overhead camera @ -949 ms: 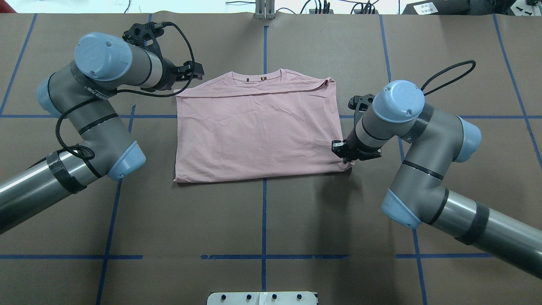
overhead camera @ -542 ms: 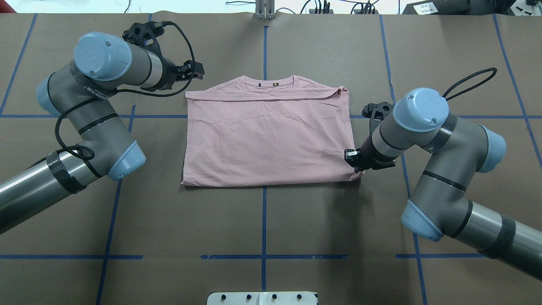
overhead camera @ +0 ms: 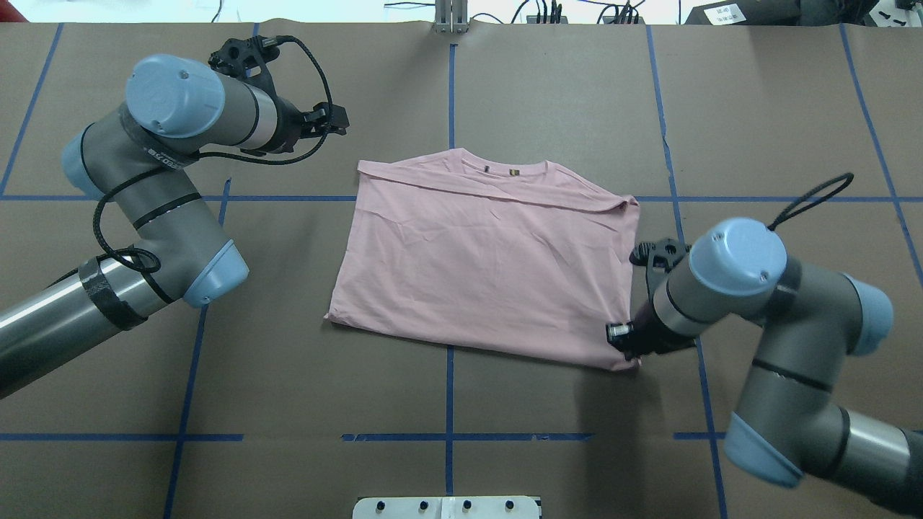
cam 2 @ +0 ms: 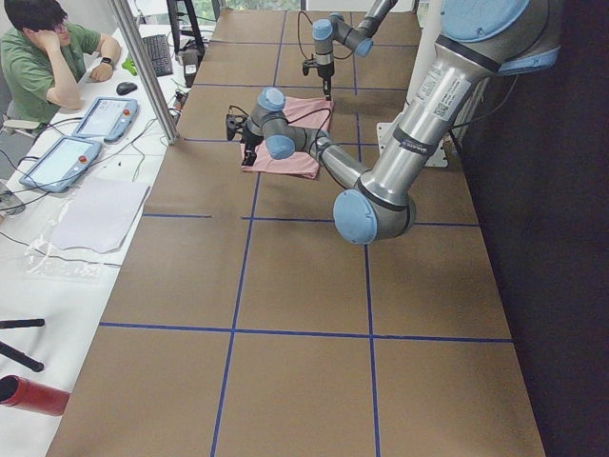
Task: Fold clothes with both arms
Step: 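Grasp the folded shirt edge with the right gripper and drag it toward the robot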
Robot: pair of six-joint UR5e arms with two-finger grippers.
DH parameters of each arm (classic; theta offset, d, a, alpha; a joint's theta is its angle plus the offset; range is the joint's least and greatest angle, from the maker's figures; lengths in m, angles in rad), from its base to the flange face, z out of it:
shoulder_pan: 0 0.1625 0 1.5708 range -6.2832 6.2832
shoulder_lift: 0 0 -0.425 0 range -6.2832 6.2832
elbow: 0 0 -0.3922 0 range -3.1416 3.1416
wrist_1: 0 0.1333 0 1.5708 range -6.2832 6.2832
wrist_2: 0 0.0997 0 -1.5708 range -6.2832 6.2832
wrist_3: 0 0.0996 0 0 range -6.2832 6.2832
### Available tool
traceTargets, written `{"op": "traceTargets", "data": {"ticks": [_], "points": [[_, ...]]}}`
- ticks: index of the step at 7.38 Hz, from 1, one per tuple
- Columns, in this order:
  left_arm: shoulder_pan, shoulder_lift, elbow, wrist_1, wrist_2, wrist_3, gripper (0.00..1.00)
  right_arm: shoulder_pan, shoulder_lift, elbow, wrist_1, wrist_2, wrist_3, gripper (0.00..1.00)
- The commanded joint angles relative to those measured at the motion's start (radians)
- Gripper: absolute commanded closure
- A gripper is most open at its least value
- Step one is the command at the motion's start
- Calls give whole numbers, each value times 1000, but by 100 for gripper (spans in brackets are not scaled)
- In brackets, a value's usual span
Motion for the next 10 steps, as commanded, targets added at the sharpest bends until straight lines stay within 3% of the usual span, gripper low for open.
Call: {"op": "traceTargets", "data": {"ticks": [1,2,3,4,6,7,9,10], "points": [[9,0,1,0,0,-2,0,-156,-95,138,-3,3,119,100],[15,0,1,0,2,-2,0,-216,-94,149,1,-5,175,100],[18,0,-1,0,2,-2,0,-244,-90,151,6,-5,201,65],[18,0,-4,0,-2,-14,0,-243,-88,163,8,-19,241,1],[80,36,-60,5,-47,-148,0,-215,-77,162,9,-80,267,0],[133,85,-147,61,-46,-228,0,-156,-47,157,11,-89,264,0],[275,120,-293,272,12,-452,0,-42,-4,159,15,-88,257,0],[361,106,-303,361,71,-544,3,-16,4,160,17,-90,260,0]]}}
